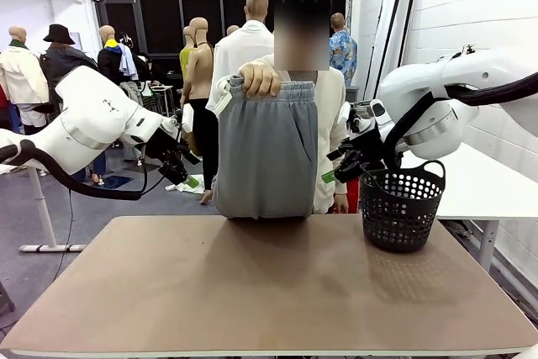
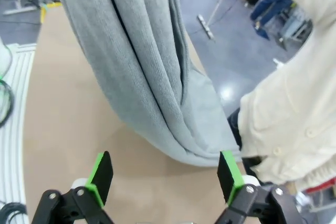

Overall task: Fold the training pants.
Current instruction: Grab both ends of the Training pants handed by a person.

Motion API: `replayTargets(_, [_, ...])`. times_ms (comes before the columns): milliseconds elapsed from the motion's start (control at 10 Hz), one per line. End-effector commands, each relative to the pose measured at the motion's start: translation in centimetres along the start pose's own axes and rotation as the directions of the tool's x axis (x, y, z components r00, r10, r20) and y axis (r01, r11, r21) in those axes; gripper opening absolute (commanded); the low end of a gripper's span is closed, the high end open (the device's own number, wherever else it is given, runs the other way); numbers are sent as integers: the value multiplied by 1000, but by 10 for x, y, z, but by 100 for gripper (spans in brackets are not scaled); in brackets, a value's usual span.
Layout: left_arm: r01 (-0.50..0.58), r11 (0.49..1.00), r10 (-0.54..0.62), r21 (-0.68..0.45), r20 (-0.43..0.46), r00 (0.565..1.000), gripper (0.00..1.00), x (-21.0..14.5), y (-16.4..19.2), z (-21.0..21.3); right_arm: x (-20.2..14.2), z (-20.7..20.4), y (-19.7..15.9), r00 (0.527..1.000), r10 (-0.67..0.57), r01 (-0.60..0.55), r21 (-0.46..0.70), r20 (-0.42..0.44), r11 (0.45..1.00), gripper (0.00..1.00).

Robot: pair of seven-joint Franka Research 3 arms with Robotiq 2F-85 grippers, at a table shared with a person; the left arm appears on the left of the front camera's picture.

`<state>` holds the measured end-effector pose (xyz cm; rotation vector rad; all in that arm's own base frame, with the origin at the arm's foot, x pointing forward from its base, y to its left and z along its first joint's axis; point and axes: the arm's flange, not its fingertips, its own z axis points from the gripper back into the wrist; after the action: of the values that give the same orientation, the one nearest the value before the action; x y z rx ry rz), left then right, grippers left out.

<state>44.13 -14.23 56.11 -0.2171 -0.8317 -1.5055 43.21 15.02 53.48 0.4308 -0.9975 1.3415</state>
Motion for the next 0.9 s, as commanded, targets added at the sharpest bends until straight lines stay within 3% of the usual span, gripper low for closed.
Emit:
replayTargets(0, [38, 999, -37, -8, 72, 997, 100, -3, 19, -9, -6, -11, -13, 996, 26, -30, 44, 86, 999, 100])
replayTargets(800, [103, 995, -98, -10, 210, 973, 100, 4, 25, -20, -6, -12, -10, 976, 47, -59, 51, 212, 997, 100])
